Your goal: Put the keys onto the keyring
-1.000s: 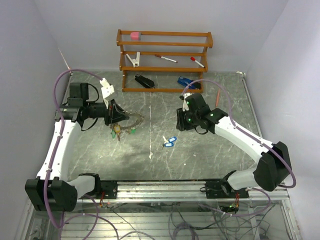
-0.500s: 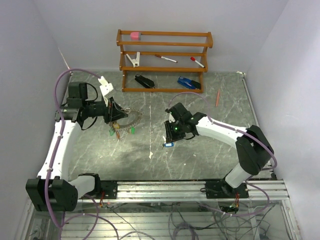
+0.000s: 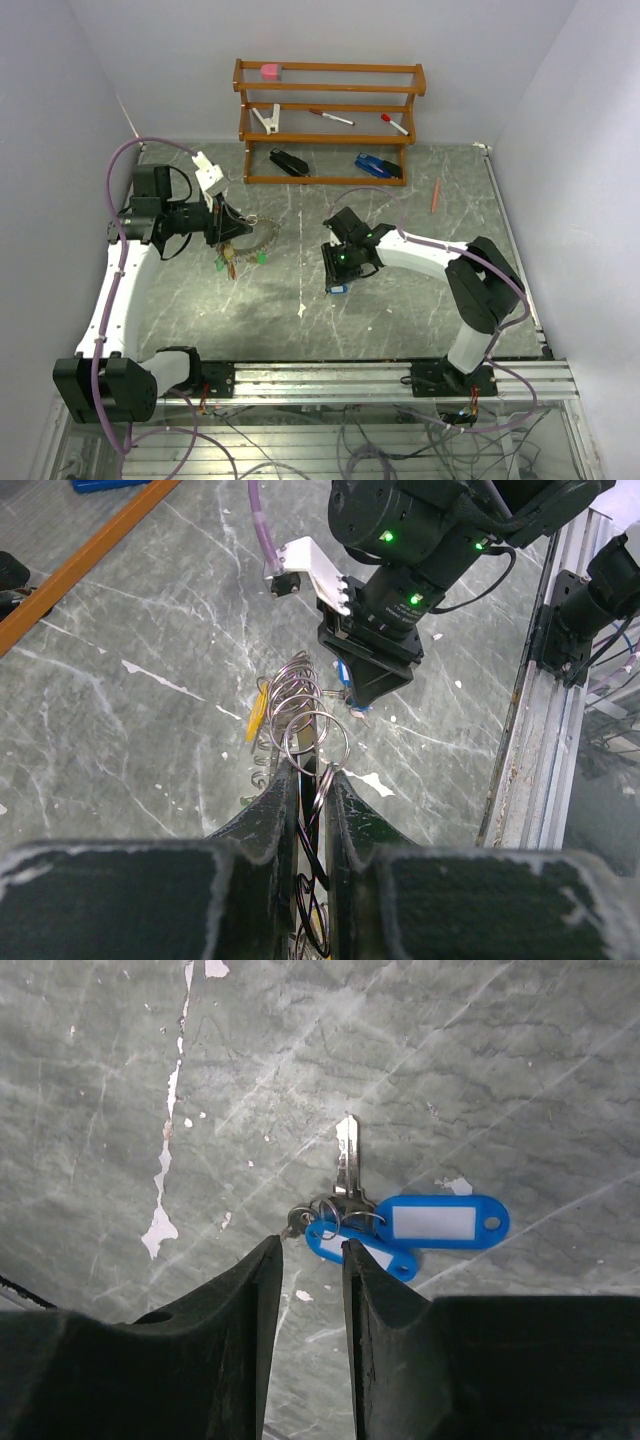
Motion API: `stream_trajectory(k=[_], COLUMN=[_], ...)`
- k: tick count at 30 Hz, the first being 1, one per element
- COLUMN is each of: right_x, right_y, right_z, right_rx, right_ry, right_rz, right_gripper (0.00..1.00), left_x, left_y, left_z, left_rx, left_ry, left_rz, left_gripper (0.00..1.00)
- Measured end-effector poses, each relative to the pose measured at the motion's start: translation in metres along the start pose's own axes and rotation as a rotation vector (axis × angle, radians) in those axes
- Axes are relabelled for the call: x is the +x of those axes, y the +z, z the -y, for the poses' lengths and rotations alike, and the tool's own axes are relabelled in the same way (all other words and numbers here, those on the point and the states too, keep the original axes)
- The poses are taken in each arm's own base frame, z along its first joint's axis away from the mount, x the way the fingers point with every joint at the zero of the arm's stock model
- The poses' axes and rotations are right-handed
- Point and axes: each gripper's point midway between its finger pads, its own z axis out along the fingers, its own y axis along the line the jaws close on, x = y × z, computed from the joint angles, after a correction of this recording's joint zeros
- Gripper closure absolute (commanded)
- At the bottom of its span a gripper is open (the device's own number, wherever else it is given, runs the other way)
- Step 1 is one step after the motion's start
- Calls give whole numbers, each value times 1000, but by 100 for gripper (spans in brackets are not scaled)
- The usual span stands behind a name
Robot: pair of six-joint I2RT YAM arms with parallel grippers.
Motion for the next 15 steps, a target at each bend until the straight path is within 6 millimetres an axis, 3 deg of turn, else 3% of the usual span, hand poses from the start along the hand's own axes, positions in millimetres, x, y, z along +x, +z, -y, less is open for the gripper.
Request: stream_trajectory(k=[15], right_x=[0], right_y=[14], right_z=[4], right_rx=[34], right_ry=[-7], right_rz=[-11], right_gripper=[73], left_x=[0], left_y=[-1], left_z=[-2], left_rx=[-7], left_ry=[1], left_rz=[1], left_gripper=[93])
